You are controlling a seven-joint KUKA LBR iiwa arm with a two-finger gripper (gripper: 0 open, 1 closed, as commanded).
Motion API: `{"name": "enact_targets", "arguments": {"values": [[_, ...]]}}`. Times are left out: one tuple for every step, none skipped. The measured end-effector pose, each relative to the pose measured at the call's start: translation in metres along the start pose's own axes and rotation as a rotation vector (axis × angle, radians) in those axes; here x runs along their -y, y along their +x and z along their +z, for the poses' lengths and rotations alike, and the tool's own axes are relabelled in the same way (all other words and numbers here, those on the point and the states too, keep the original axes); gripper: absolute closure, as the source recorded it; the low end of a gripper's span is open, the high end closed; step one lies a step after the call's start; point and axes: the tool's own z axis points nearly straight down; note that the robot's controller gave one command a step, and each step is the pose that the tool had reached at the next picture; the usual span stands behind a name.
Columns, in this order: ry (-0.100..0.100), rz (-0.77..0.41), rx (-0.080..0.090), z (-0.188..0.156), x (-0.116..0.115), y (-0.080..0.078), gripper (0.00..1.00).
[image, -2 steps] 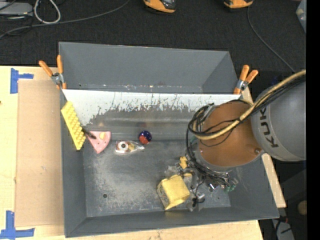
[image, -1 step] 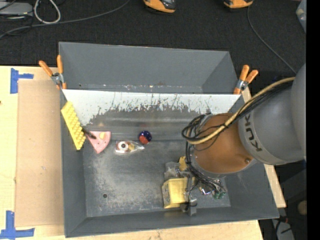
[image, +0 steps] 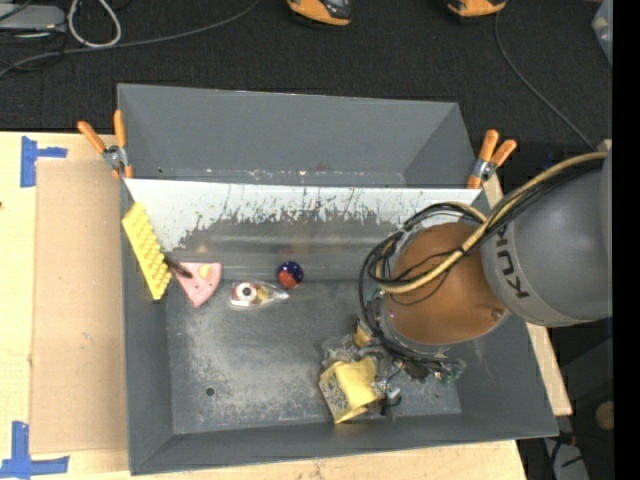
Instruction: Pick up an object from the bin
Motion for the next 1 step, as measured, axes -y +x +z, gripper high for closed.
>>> {"name": "enact_targets", "arguments": {"values": [[0.0,-0.001,0.0,-0.0001,-0.0001,-0.0001,1.0]]}}
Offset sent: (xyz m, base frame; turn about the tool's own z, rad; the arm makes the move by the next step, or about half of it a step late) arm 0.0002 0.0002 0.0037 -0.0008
